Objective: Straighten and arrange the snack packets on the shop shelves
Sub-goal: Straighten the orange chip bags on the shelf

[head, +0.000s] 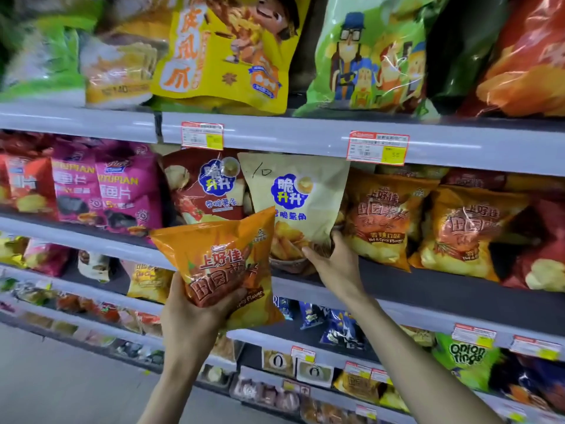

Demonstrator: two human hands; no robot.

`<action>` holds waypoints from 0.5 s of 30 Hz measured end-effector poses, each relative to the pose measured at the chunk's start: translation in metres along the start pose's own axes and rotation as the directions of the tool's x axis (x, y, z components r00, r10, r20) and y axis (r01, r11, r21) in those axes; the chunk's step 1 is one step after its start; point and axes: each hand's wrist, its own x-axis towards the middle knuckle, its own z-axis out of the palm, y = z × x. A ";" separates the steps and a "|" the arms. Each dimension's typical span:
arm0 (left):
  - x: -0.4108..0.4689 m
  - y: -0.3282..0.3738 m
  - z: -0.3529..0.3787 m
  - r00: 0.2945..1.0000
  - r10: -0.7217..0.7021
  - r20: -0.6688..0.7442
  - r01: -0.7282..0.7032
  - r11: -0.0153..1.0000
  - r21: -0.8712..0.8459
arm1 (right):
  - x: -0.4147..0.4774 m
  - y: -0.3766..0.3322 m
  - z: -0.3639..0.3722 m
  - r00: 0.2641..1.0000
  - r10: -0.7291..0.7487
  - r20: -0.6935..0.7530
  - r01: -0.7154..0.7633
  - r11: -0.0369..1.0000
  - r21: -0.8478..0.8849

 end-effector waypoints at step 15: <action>-0.007 0.003 0.024 0.933 0.062 0.354 -0.038 0.996 -0.074 | -0.097 -0.017 -0.023 0.999 0.045 0.025 -0.050 0.960 0.274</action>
